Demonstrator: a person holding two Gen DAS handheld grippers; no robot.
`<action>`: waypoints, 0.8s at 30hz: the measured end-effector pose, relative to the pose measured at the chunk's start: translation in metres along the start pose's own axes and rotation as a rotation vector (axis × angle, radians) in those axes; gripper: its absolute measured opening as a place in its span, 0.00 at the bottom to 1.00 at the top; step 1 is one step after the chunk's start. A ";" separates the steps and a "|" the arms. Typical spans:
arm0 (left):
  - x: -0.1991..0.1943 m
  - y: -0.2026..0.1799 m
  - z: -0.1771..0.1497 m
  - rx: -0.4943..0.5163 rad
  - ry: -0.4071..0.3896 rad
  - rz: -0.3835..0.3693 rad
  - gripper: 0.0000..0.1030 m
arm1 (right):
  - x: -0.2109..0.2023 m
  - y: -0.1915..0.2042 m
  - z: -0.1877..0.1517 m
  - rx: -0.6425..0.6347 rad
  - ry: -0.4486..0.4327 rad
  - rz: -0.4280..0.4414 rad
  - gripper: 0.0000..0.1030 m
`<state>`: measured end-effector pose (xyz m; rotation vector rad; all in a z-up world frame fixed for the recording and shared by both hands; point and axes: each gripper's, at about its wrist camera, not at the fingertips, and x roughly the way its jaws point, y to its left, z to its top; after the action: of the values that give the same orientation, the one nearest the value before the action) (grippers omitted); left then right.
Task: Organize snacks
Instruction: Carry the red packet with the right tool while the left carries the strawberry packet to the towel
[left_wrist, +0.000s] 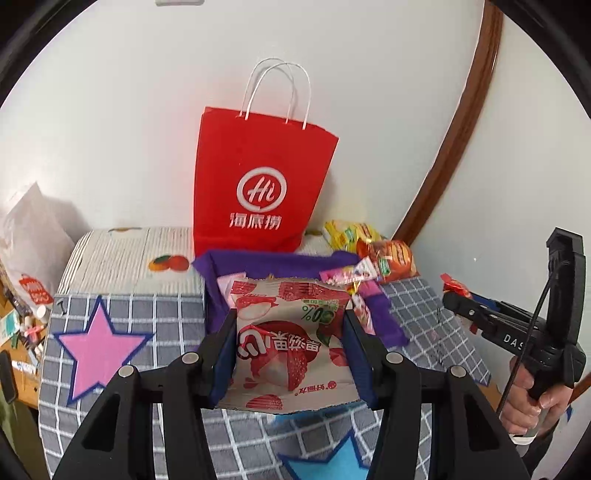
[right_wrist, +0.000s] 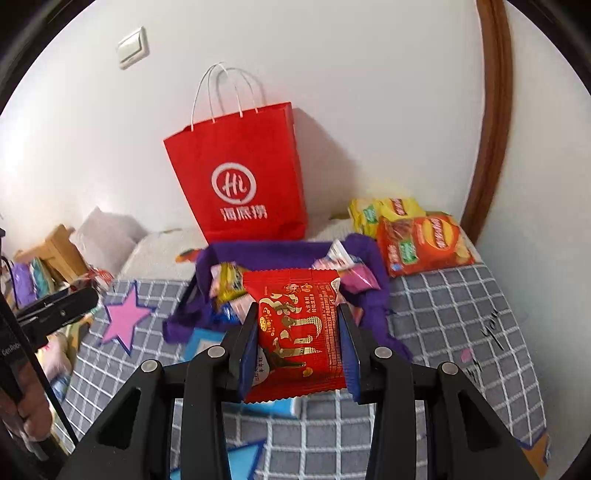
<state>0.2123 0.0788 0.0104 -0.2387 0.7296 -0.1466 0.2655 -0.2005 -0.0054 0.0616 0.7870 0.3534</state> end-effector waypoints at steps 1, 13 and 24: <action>0.003 -0.001 0.006 0.001 -0.006 0.002 0.49 | 0.003 0.000 0.006 -0.001 -0.004 0.001 0.38; 0.053 0.003 0.051 -0.050 -0.007 -0.026 0.49 | 0.040 0.009 0.067 -0.018 -0.031 0.035 0.38; 0.102 0.030 0.052 -0.112 0.054 -0.014 0.50 | 0.119 0.006 0.069 -0.037 0.085 0.060 0.38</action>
<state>0.3242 0.0943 -0.0258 -0.3475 0.7908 -0.1256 0.3899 -0.1497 -0.0367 0.0361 0.8639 0.4293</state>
